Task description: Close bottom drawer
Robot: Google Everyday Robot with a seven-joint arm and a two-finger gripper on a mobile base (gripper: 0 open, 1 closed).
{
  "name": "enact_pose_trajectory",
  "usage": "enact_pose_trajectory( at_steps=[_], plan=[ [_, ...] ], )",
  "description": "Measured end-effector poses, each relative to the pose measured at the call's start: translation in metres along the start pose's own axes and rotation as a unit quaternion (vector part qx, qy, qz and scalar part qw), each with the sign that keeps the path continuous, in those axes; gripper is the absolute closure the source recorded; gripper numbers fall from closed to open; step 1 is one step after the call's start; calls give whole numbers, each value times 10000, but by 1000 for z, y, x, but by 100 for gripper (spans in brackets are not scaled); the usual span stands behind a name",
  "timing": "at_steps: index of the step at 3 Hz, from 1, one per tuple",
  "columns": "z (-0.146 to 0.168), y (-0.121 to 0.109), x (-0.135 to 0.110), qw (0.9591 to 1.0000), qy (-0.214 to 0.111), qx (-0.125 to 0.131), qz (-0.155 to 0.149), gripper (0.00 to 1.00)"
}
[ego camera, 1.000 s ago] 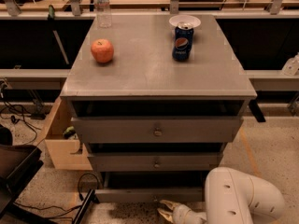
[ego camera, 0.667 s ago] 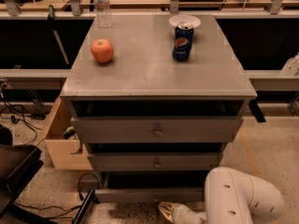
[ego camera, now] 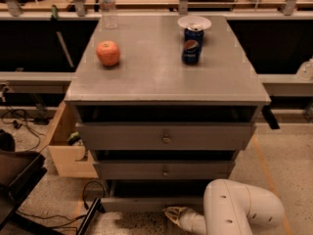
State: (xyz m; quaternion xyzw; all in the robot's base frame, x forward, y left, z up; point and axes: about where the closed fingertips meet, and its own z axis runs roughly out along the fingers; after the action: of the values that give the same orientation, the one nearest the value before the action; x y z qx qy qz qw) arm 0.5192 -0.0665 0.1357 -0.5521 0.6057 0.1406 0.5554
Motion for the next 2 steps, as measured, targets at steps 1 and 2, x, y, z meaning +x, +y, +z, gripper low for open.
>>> enact_pose_trajectory(
  at_steps=[1,2],
  plan=[
    [0,0,0,10000,0,0,0,100],
    [3,-8,0,10000,-15,23,-3,100]
  ],
)
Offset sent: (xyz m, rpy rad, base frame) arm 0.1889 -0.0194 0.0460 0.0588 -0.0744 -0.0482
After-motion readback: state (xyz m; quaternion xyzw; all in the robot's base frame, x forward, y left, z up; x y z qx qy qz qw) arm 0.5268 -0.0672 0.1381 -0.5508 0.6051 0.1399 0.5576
